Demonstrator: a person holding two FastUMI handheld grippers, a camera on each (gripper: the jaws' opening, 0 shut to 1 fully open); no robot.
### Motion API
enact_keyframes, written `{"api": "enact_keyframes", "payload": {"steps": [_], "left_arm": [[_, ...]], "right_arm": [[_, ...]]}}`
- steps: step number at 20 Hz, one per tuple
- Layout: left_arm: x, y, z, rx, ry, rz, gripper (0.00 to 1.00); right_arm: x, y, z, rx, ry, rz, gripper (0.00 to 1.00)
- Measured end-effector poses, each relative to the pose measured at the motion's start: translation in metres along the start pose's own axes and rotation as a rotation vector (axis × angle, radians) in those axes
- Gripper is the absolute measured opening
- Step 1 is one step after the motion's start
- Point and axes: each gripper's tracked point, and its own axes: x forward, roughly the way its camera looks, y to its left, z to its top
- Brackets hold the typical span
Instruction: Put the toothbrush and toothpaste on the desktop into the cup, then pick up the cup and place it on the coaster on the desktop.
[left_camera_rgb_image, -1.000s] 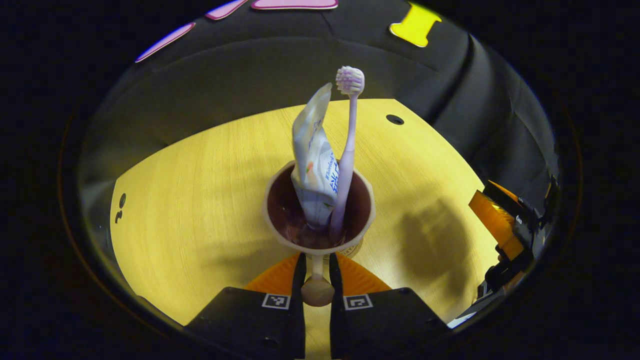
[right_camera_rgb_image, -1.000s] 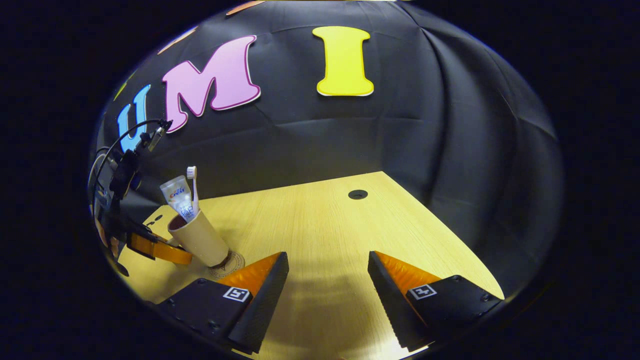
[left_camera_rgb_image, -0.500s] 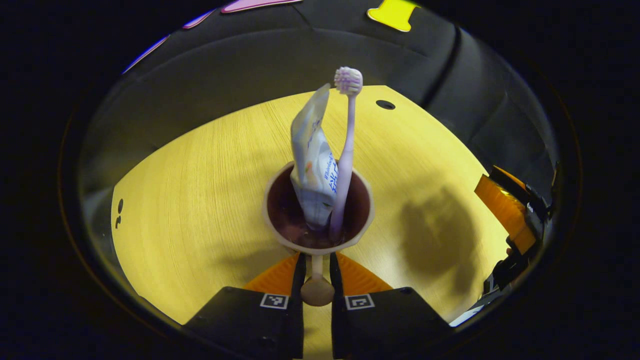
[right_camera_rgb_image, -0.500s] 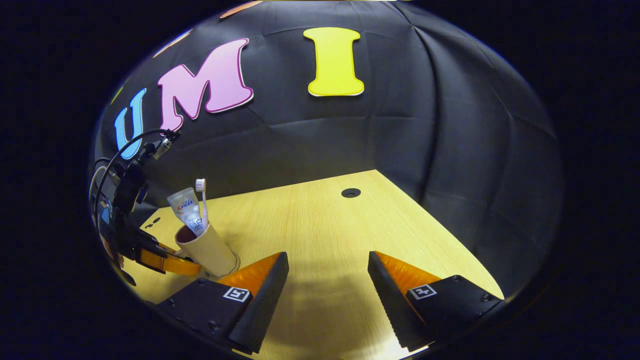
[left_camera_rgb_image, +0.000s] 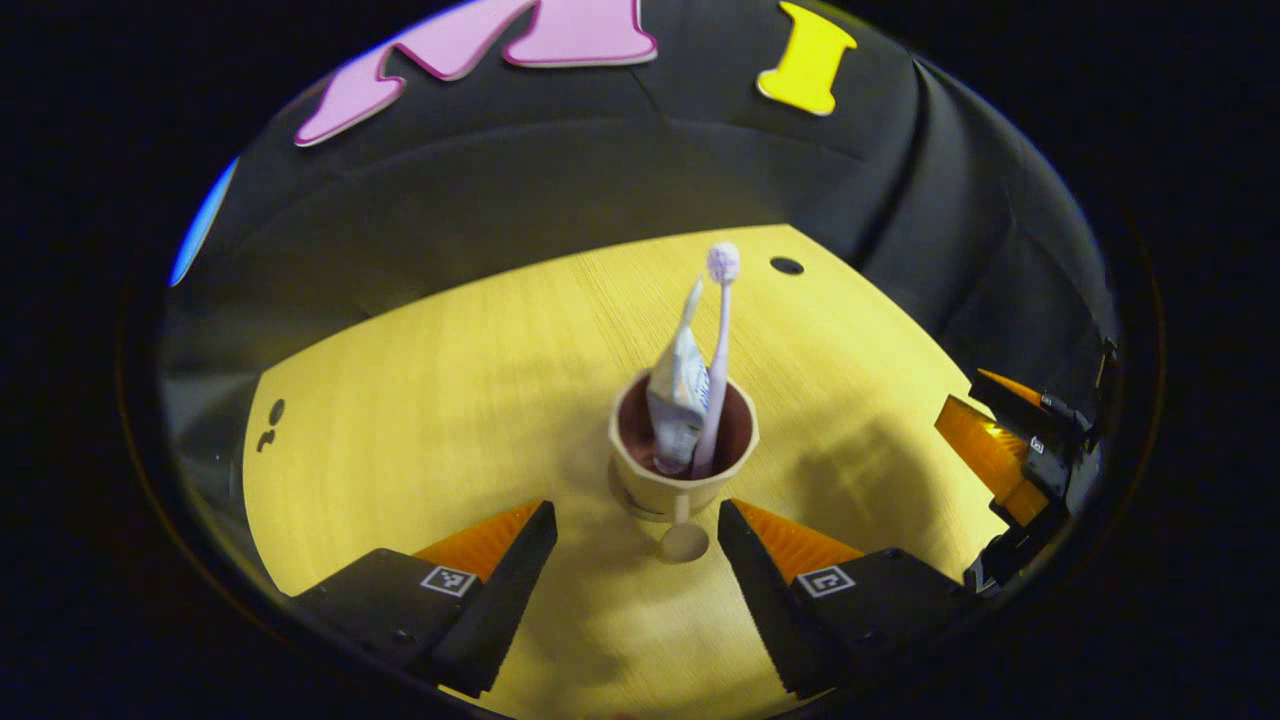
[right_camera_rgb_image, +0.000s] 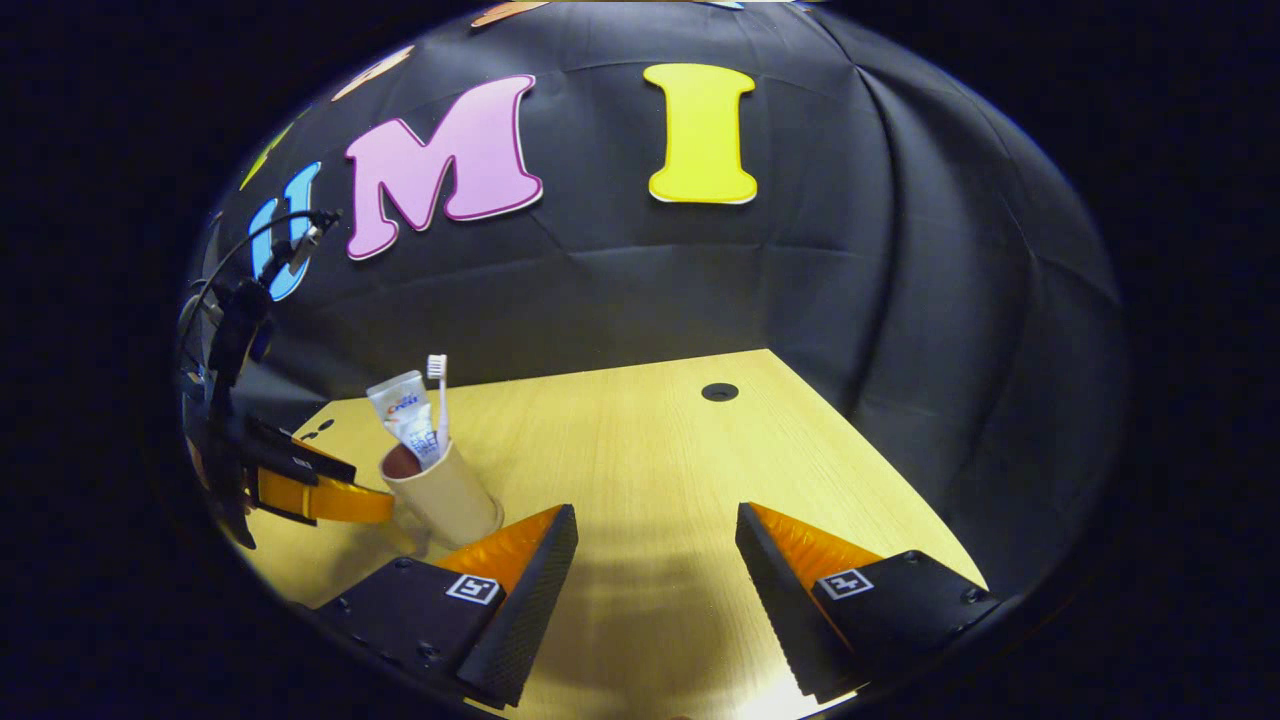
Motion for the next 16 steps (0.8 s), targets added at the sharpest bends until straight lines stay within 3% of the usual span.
{"api": "enact_keyframes", "payload": {"steps": [8, 13, 16], "left_arm": [[-0.061, 0.009, 0.017, -0.097, -0.408, 0.092, 1.0], [-0.077, 0.013, 0.002, -0.16, -0.615, 0.179, 1.0], [-0.075, 0.009, -0.01, -0.135, -0.685, 0.22, 1.0]], "right_arm": [[-0.066, 0.054, 0.065, -0.079, -0.056, 0.071, 0.98], [-0.129, 0.105, 0.093, -0.096, -0.096, 0.146, 0.99], [-0.17, 0.129, 0.1, -0.122, -0.137, 0.172, 0.99]]}}
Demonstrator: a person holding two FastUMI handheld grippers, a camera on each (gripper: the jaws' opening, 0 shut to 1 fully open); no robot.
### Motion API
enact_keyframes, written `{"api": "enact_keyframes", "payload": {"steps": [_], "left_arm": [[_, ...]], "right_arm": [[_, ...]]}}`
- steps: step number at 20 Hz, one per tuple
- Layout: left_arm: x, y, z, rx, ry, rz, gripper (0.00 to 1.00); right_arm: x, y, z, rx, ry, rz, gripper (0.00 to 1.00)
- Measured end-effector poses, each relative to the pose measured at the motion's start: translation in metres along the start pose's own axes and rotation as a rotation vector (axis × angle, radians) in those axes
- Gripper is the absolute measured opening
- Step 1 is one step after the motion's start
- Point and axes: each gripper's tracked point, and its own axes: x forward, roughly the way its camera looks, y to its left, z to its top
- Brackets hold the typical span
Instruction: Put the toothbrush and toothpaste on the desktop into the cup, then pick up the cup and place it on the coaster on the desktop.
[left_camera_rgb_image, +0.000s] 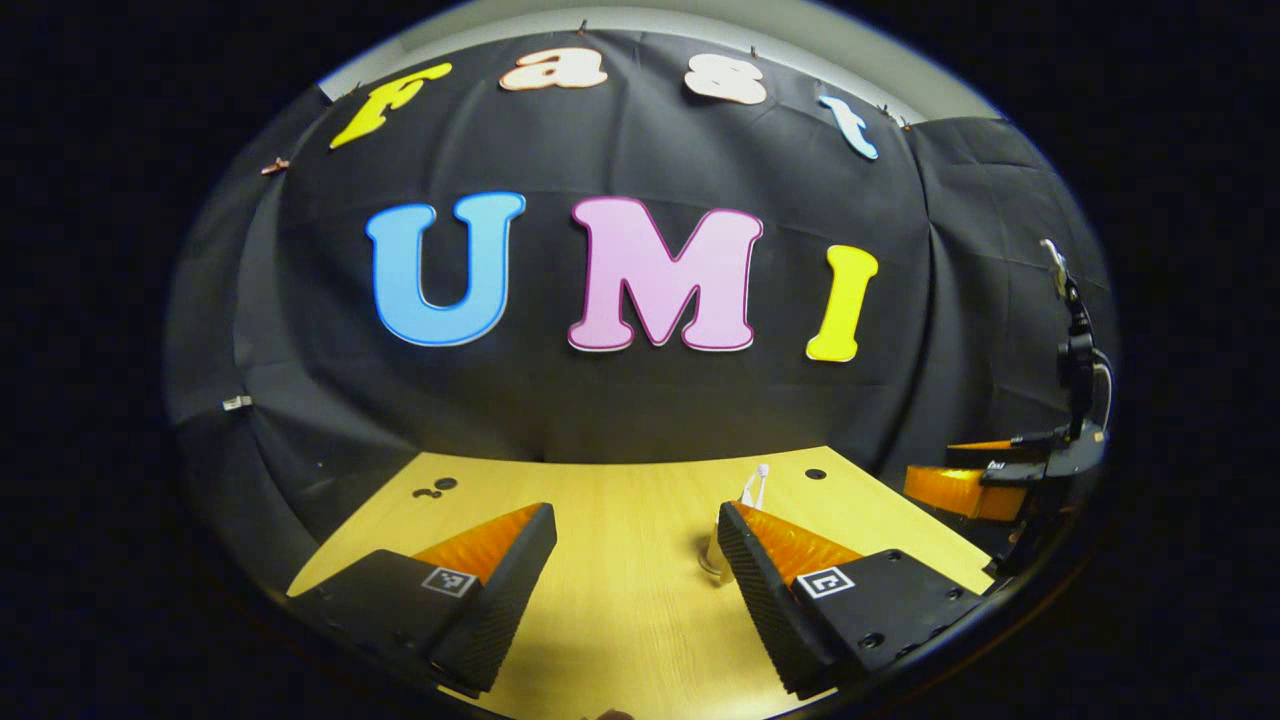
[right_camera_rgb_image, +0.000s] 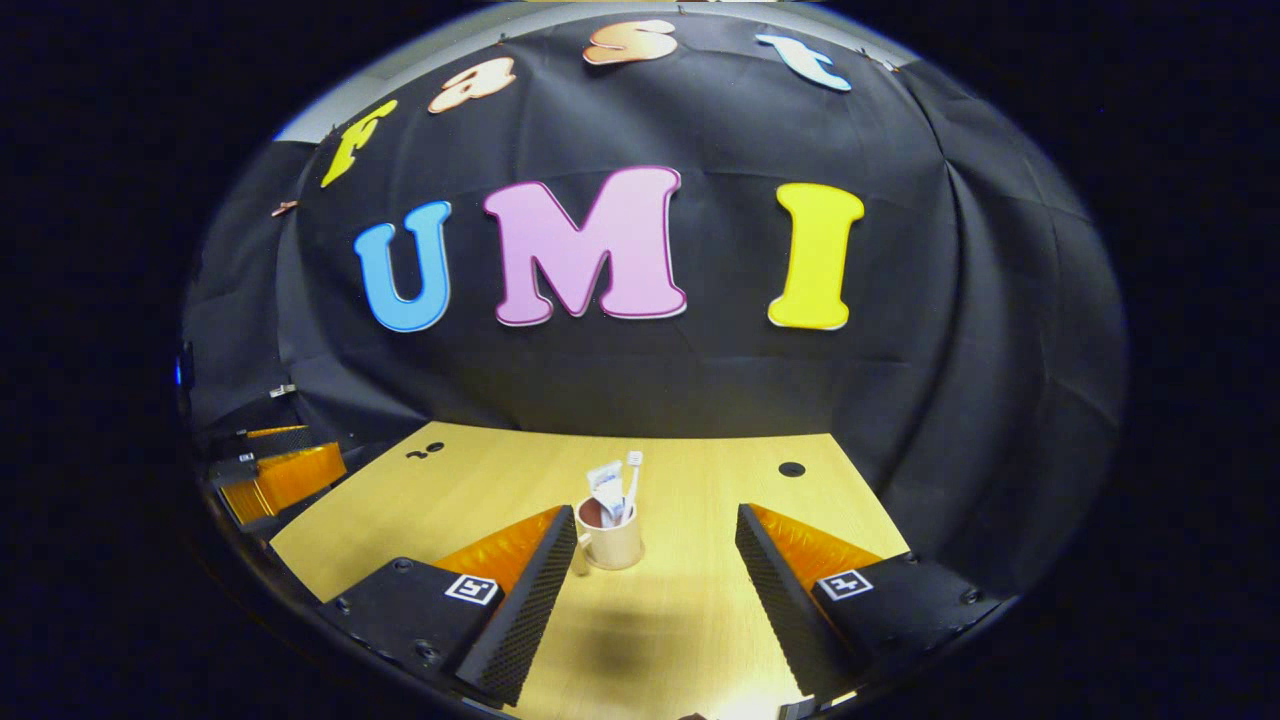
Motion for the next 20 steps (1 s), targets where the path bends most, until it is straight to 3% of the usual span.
{"api": "enact_keyframes", "payload": {"steps": [8, 10, 20], "left_arm": [[-0.033, -0.002, -0.01, -0.049, -0.038, 0.012, 1.0], [-0.057, 0.008, -0.013, -0.055, -0.045, 0.018, 1.0], [-0.066, 0.011, 0.007, -0.044, -0.079, 0.005, 1.0]], "right_arm": [[-0.084, 0.055, -0.006, -0.044, -0.048, 0.03, 0.98], [-0.094, 0.063, -0.005, -0.063, -0.06, 0.036, 0.98], [-0.111, 0.073, 0.01, -0.013, -0.108, 0.016, 0.99]]}}
